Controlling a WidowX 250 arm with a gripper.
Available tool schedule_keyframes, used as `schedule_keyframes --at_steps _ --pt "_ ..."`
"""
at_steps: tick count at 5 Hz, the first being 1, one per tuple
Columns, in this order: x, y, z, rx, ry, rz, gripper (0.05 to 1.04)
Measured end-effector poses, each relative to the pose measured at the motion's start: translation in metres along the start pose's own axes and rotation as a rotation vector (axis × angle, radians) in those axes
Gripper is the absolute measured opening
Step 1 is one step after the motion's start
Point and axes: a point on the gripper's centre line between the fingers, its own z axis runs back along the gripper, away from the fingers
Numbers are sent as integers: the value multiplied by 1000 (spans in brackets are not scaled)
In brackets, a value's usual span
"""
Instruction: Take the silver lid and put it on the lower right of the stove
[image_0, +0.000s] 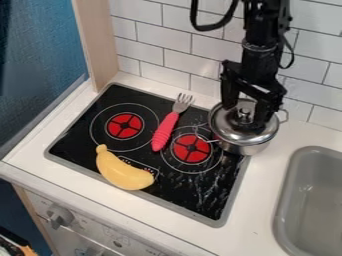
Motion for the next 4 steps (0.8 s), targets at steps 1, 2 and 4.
schedule_keyframes --at_steps 1,2,4 --pt "2 2 1 -20 -13 4 679" --pt "4 5 1 -24 -24 8 393" --pt "3 6 3 -20 -39 16 275"
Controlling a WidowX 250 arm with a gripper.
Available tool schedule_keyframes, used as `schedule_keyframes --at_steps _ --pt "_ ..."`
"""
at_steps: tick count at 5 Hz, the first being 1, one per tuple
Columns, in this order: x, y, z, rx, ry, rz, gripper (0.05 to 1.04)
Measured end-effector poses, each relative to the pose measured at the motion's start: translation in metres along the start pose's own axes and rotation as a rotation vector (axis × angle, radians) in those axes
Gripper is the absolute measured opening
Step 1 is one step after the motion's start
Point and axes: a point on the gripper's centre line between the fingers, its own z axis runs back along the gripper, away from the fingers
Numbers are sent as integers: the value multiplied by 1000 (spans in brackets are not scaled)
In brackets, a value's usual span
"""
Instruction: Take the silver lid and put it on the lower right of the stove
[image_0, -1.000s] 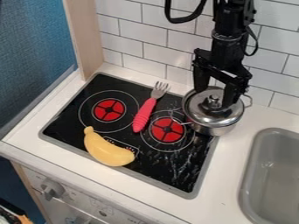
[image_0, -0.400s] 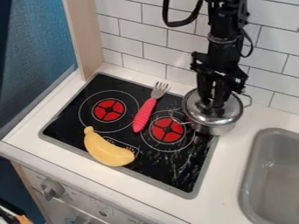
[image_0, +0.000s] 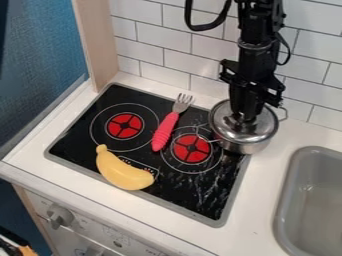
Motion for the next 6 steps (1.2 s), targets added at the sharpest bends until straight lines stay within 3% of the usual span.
schedule_keyframes --at_steps 2,3,4,6 --pt "2 2 42 27 -71 3 275" --pt "-10 -1 41 22 -48 16 275" --pt "-43 -12 49 62 -14 63 275" --pt "-105 -35 46 40 -39 58 275"
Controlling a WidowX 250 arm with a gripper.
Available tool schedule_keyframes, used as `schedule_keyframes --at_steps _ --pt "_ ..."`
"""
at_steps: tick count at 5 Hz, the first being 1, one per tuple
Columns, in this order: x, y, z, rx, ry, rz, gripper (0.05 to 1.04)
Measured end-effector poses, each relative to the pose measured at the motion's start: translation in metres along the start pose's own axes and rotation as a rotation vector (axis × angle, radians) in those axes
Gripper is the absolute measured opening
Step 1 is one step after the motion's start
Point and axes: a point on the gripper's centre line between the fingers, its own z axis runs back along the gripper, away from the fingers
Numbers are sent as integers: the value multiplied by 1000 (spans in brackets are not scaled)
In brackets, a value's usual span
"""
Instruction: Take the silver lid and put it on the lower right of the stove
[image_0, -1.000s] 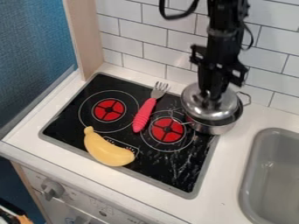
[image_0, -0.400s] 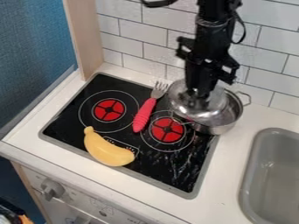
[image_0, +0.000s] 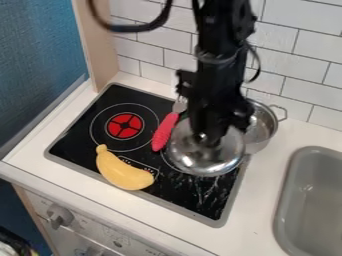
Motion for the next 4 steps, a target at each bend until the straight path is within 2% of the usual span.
schedule_keyframes --at_steps 1,2,3,4 --pt "-15 -12 -16 -3 13 -32 275" --pt "-19 -21 -32 -14 17 -81 275" --pt "-15 -22 -61 -31 55 -124 275" --pt "-9 -18 -69 -1 26 -105 303"
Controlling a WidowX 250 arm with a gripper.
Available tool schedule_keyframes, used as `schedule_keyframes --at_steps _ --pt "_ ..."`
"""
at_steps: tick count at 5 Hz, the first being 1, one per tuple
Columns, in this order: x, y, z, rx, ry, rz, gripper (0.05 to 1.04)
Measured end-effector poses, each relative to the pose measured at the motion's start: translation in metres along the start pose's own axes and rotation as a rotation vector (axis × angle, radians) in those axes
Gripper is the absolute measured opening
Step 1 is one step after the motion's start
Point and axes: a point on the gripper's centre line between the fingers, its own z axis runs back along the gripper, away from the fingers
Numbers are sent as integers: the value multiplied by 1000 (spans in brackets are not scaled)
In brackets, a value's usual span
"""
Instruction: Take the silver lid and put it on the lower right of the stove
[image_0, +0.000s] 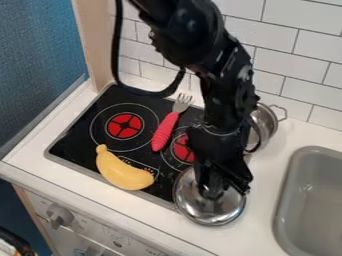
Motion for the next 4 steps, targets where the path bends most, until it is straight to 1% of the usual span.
schedule_keyframes --at_steps 1,2,3,4 --pt "-9 -2 -2 -26 28 5 383" --pt "-13 6 15 -31 14 9 683" --pt "-13 12 19 0 41 0 955" --pt "-11 12 35 38 37 -20 1003"
